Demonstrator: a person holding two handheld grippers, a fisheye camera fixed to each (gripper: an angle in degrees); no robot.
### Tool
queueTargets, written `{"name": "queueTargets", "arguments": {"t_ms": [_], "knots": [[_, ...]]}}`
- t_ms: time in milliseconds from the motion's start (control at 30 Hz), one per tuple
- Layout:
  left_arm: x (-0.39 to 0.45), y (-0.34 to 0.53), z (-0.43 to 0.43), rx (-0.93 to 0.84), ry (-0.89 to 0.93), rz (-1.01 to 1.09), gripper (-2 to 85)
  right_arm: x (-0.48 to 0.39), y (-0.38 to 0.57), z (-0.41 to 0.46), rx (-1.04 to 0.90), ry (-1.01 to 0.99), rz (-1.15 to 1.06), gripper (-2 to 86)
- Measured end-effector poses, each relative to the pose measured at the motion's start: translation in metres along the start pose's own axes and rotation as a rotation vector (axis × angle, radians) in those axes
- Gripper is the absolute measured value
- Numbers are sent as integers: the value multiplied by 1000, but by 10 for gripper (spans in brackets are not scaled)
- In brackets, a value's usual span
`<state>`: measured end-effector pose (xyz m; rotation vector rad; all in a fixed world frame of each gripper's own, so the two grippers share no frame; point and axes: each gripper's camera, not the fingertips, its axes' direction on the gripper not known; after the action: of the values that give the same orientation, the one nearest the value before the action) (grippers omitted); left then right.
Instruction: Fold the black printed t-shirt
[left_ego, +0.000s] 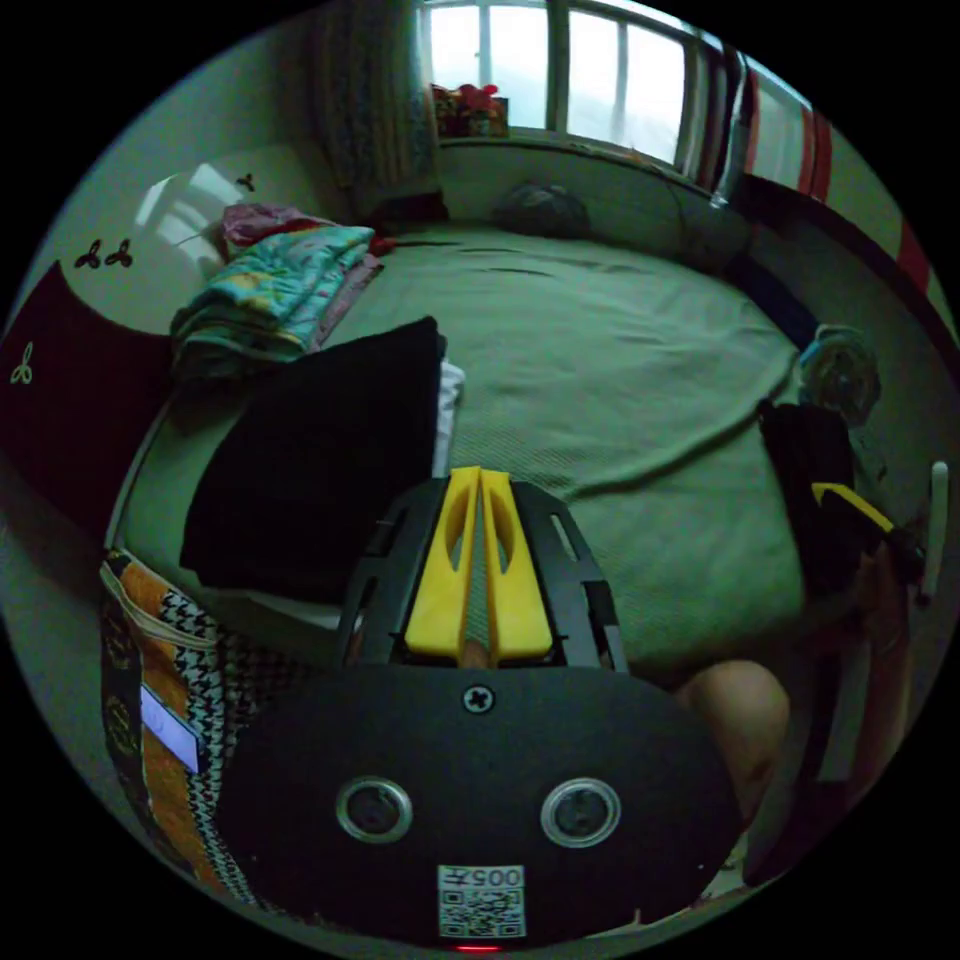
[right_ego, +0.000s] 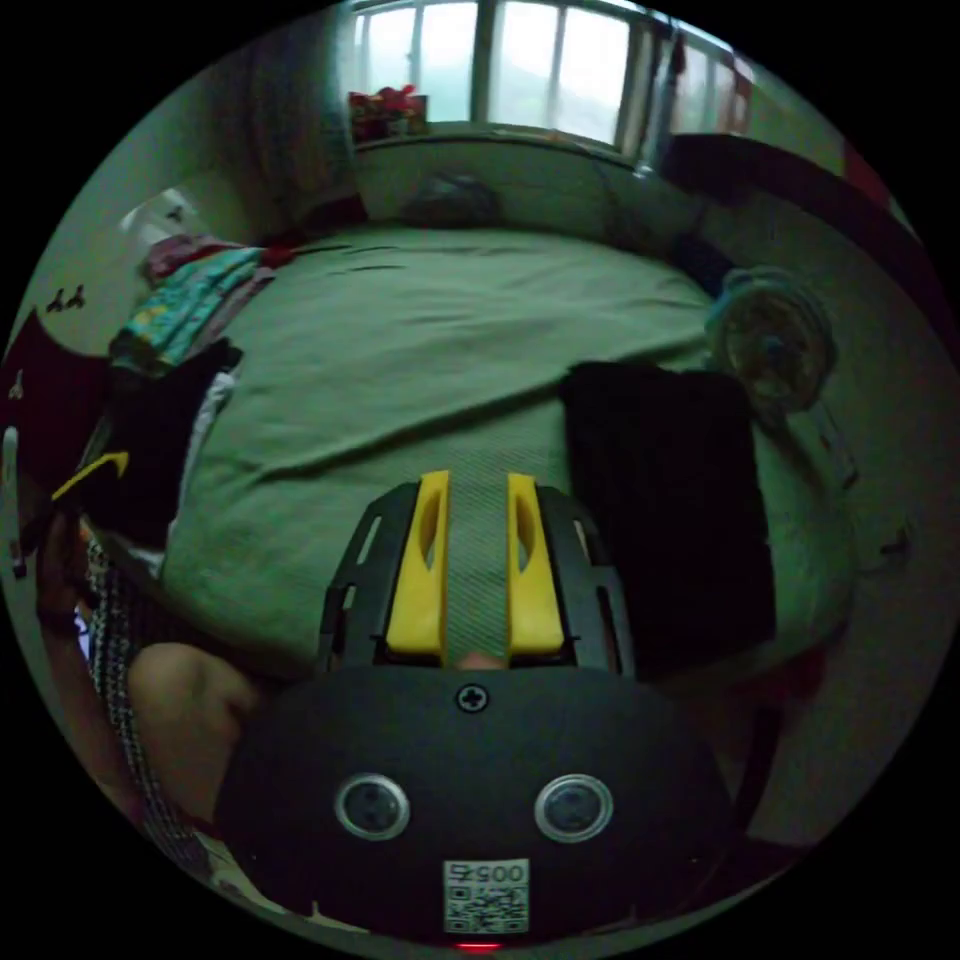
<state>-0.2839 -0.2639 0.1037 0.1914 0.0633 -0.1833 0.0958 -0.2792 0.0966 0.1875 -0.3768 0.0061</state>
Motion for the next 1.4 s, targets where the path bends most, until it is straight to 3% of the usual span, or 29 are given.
{"name": "queueTargets", "arguments": {"t_ms": [167, 500, 633, 833, 1133, 1400], "knots": [[-71, -62, 2, 42, -87, -68, -7, -116, -39, 37, 29, -150, -124, 89], [-210, -82, 50, -119, -166, -169, -7, -299, -91, 121, 3, -289, -294, 87], [-251, -99, 54, -157, -248, -121, -6, -339, -102, 142, 6, -300, -315, 87], [-308, -122, 55, -66, -135, -131, -5, -391, -128, 167, 18, -275, -331, 88], [-384, -150, 81, -143, -120, -217, -3, -461, -167, 206, 41, -328, -324, 92], [-441, -171, 87, -73, -10, -273, -3, -501, -188, 236, 47, -379, -288, 74]]}}
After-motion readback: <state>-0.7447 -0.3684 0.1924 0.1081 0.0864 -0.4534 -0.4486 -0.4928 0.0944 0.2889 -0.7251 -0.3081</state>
